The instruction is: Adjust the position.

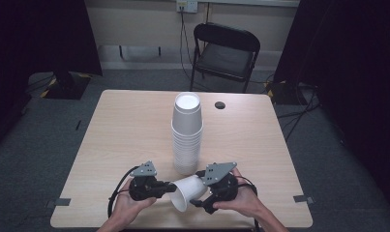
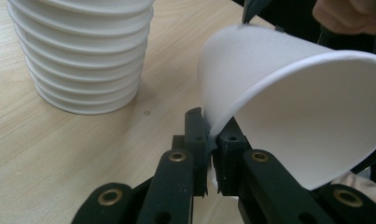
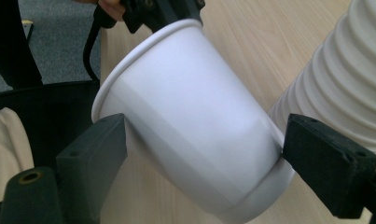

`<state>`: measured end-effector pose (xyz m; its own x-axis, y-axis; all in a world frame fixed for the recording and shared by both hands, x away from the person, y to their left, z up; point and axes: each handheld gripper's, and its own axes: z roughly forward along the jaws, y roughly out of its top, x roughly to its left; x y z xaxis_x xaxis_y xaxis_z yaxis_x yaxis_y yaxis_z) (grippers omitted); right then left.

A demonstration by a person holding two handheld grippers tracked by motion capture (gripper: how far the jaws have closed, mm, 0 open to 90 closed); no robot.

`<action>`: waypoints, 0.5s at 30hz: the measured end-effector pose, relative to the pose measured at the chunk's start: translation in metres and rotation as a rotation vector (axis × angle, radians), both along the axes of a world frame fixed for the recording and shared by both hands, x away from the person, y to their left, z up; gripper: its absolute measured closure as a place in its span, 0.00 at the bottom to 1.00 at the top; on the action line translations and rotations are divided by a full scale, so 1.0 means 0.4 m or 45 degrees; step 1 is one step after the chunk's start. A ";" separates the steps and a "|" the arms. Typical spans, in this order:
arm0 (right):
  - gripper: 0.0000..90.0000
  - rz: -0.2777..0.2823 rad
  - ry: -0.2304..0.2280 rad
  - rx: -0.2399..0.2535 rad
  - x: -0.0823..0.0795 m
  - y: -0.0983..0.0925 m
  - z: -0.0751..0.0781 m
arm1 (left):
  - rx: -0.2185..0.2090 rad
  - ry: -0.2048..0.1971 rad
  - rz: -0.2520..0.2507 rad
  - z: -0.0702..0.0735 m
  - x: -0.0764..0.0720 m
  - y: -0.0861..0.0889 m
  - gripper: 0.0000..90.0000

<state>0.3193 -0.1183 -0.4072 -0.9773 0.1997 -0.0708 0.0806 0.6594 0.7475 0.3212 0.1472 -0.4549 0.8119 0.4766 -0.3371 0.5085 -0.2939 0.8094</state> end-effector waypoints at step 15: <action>0.11 -0.006 -0.107 -0.106 -0.018 0.035 -0.054 | -0.153 0.107 0.037 -0.008 0.012 0.025 0.96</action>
